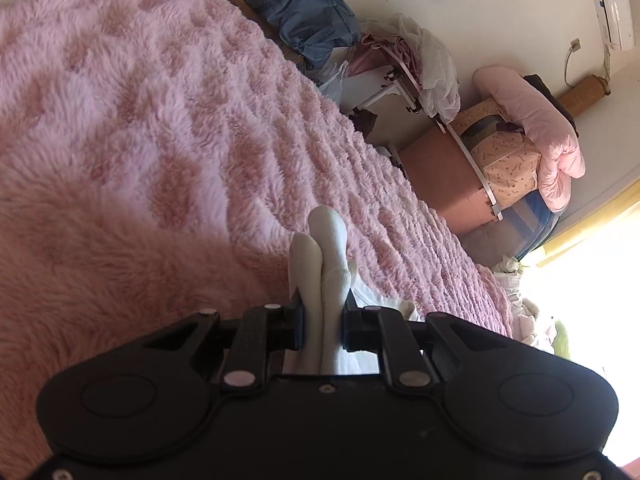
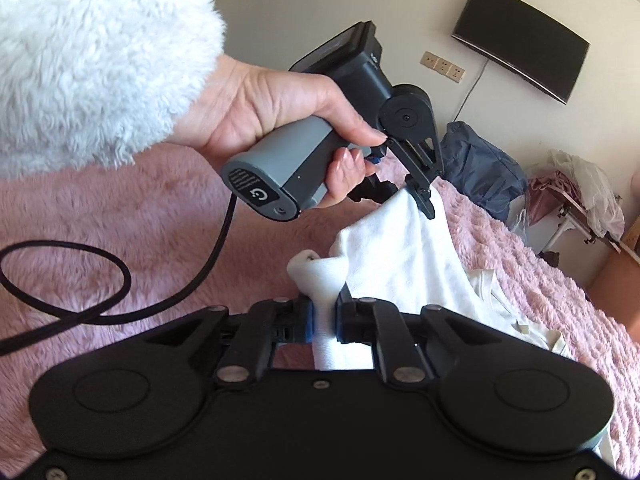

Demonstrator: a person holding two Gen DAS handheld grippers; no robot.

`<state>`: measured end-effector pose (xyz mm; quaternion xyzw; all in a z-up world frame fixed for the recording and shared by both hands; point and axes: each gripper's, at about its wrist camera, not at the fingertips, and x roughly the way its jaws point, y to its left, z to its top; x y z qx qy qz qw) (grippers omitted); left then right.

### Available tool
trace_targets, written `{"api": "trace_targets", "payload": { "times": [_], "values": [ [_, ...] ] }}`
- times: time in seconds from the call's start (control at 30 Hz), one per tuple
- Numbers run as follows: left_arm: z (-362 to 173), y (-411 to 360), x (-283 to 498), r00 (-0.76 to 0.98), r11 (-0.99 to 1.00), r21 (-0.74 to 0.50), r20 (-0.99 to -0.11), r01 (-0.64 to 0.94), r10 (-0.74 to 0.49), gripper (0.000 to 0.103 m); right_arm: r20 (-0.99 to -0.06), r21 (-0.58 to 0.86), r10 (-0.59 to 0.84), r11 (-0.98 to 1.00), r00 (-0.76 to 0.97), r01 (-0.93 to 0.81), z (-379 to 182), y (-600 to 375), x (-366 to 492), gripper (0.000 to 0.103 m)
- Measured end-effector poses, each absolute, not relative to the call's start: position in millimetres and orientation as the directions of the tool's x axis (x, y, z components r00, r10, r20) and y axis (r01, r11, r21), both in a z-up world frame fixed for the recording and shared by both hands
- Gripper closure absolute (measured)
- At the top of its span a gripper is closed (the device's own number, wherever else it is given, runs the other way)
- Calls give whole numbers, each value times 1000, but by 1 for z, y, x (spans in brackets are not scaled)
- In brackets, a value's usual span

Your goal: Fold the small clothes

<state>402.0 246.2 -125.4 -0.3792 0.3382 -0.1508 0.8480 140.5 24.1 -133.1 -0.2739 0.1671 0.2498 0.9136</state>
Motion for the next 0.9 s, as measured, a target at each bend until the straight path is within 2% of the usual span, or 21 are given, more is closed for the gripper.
{"api": "trace_targets", "payload": {
  "times": [0.2, 0.4, 0.7, 0.9],
  "values": [
    [-91, 195, 421, 725, 673, -738, -438, 48, -532, 90, -372, -309, 353, 825, 859, -473, -104, -26, 144, 96],
    [-67, 112, 444, 690, 703, -700, -448, 125, -569, 90, -319, -197, 288, 912, 903, -361, -82, -101, 151, 97],
    [-68, -24, 473, 615, 742, -647, -516, 176, -596, 90, -298, -25, 180, 980, 937, -196, -84, -211, 155, 97],
    [-84, -101, 488, 563, 783, -589, -585, 201, -584, 90, -335, 146, 98, 988, 937, -51, -103, -279, 164, 97]
  ]
}}
